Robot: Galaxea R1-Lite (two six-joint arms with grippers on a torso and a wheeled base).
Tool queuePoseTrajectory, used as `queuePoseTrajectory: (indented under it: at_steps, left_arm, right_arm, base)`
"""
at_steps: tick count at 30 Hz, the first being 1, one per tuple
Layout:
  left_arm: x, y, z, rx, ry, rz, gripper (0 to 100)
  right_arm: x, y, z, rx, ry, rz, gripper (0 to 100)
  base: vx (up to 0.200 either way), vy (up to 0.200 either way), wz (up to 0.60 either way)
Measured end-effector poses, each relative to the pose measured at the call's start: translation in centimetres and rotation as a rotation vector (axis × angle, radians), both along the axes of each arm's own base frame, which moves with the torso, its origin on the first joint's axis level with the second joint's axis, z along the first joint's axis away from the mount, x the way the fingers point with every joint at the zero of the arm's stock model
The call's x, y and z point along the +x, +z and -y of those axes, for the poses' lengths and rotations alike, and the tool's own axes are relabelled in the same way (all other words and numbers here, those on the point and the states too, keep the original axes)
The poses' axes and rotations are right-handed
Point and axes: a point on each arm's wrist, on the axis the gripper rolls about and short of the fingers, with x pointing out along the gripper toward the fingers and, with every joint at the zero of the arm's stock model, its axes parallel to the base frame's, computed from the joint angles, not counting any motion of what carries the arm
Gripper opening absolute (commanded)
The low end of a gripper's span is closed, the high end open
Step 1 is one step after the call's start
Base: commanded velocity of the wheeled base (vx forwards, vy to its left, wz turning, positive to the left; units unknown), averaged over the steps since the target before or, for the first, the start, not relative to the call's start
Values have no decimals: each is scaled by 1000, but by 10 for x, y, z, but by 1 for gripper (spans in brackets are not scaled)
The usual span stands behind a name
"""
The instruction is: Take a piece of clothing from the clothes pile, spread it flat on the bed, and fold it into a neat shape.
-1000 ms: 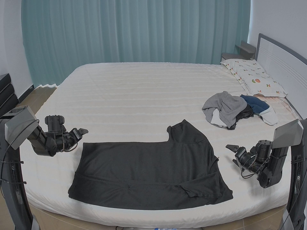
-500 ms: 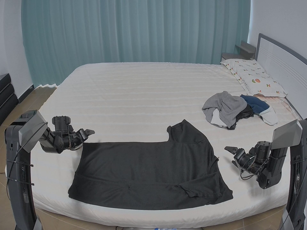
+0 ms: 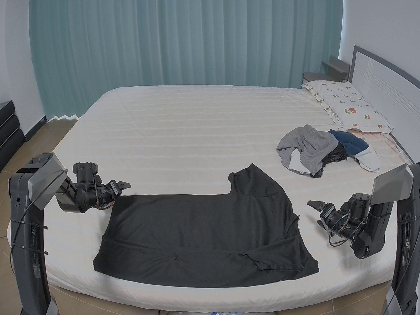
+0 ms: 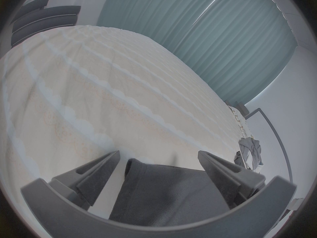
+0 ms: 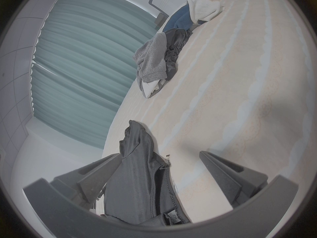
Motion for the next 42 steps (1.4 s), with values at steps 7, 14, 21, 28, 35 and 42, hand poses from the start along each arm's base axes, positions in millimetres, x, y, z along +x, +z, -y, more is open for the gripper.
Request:
queuePoseTrajectory:
  at_steps: [7, 14, 21, 28, 35, 42]
  left_arm:
    - [-1, -2, 1, 29, 49, -14, 0]
    - [-4, -3, -1, -7, 114, -32, 0]
    - [-3, 5, -2, -77, 167, -28, 0]
    - [-2, 13, -3, -117, 197, -17, 0]
    - [-2, 15, -4, -138, 211, -16, 0]
    - [-3, 16, -4, -148, 214, -21, 0]
  right_arm:
    - [1, -1, 0, -8, 3, 3, 100]
    - [9, 0, -5, -36, 31, 39, 100]
    - [31, 5, -23, -125, 114, 58, 100]
    - [79, 22, -42, -207, 165, 97, 100]
    - [118, 34, -58, -292, 213, 81, 100]
    - [152, 51, -74, -320, 234, 91, 100]
  base:
    - [0, 0, 0]
    - [0, 0, 0]
    - [0, 0, 0]
    - [0, 0, 0]
    - [0, 0, 0]
    - [0, 0, 0]
